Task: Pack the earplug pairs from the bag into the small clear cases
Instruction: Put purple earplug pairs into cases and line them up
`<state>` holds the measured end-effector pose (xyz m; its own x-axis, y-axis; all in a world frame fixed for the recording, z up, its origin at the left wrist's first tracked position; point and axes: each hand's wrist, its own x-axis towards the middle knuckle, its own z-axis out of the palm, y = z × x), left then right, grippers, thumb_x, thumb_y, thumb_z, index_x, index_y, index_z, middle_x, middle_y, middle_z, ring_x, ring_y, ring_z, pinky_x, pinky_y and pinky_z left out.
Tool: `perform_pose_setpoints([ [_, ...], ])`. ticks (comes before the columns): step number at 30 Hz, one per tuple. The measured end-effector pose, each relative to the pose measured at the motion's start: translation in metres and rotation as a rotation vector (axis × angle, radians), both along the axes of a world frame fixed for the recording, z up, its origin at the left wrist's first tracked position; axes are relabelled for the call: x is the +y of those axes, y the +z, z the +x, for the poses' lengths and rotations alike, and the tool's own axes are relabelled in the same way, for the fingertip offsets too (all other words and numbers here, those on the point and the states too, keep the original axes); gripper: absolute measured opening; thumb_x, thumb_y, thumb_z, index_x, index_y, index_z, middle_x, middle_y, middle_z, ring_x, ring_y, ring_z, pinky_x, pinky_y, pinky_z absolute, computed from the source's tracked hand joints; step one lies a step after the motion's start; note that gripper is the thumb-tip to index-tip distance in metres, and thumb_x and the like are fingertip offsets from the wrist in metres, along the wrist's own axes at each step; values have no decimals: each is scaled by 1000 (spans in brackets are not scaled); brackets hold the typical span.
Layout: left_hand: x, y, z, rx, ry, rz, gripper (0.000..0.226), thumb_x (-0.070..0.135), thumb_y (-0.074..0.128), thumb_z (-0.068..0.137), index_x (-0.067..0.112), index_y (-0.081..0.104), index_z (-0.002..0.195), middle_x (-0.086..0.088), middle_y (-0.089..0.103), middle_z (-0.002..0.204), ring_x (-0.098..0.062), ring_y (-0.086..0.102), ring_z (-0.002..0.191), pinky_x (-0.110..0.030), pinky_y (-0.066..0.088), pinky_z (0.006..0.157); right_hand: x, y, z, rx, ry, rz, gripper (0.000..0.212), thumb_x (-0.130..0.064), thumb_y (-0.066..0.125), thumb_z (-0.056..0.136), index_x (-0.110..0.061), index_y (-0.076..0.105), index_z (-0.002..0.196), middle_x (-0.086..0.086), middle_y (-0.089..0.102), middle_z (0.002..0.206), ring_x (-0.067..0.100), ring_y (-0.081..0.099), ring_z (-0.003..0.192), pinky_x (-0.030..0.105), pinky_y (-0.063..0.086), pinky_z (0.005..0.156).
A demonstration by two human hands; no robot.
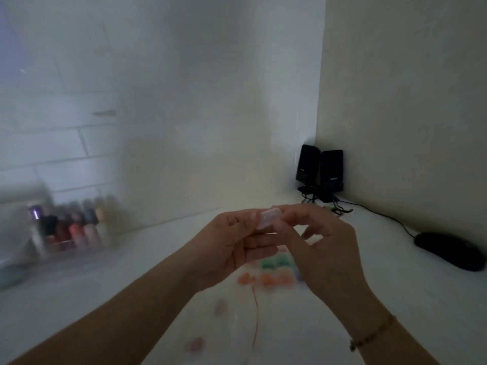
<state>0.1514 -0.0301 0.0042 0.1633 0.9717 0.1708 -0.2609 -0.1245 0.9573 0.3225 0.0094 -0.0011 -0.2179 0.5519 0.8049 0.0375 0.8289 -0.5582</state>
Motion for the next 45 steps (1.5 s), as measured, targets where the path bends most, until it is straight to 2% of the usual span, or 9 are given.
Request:
perform_pose_setpoints([
  [4,-15,-10,-29,-78,130,62,46,32,55,92,1,62,125,-24,61,127,-29,64,112,-42,48,100,-3,1,-35,-160,-85,98,7,-34,67,86,-36,65,93,-24,68,83,5,66,64,28,51,57],
  [10,-21,-34,-55,-186,244,3,41,31,66,76,3,68,107,-17,73,100,-22,72,86,-30,59,74,0,-15,-57,-338,-77,74,20,-54,55,86,-38,63,93,-26,68,74,-9,63,60,9,46,60],
  [17,-28,-49,-69,201,221,-16,47,27,71,80,14,55,122,-21,73,97,-28,71,83,-35,57,78,1,-32,-55,-580,-92,154,18,-45,58,78,-37,73,80,-22,69,64,-5,62,53,26,56,56],
  [22,-32,-49,-71,217,217,-31,55,29,73,76,17,53,126,-20,73,101,-24,70,82,-33,56,78,-4,-36,-56,-528,-48,62,10,-36,66,77,-34,75,80,-23,71,73,-5,63,60,18,53,63],
  [30,-28,-54,-64,165,166,1,56,23,73,75,17,54,127,-15,73,98,-27,68,84,-36,54,80,-2,-36,-53,-415,4,-77,21,-51,55,78,-37,70,76,-28,69,75,-8,65,66,12,49,63],
  [36,-26,-56,-65,105,58,77,55,-9,65,78,5,54,130,-9,68,94,-18,64,85,-29,52,81,-10,-40,-57,-360,87,-55,15,-29,68,87,-36,72,100,-24,71,97,-1,66,91,22,54,68],
  [39,-22,-57,-67,18,146,6,37,-4,62,81,5,62,117,-9,67,91,-14,58,73,-25,48,68,-10,-31,-49,-422,41,-15,6,-34,69,80,-31,72,84,-21,66,110,5,62,102,33,55,77],
  [42,-16,-59,-70,-96,293,-147,12,13,55,93,9,66,96,-5,60,79,-14,49,60,-26,42,59,-2,-22,-30,-684,15,-46,26,-59,55,66,-35,65,63,-35,53,116,-7,45,117,34,42,96],
  [45,-11,-68,-69,-145,397,-284,19,19,48,98,13,58,83,-4,52,70,-16,47,56,-27,40,55,2,-25,-19,-1049,194,-91,14,-58,60,70,-53,68,80,-46,30,134,-16,13,136,35,24,115],
])
